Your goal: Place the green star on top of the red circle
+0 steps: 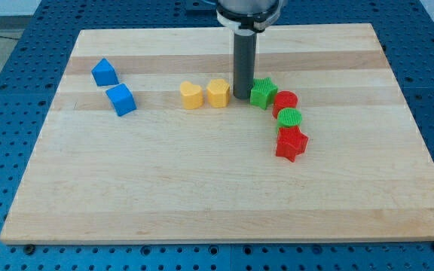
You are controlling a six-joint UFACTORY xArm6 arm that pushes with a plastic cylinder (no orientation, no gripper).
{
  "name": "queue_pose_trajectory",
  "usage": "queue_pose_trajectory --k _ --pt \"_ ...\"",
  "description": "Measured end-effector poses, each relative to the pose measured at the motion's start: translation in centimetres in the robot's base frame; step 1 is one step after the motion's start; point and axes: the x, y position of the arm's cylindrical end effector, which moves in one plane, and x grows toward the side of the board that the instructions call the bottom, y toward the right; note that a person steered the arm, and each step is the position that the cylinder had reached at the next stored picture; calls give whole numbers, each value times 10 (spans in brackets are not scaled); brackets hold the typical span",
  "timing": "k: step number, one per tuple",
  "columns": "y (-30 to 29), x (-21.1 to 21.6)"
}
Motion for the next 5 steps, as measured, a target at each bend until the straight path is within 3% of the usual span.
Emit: queue_pose_trajectory --k 2,5 --pt "-7 13" --pt "29 0"
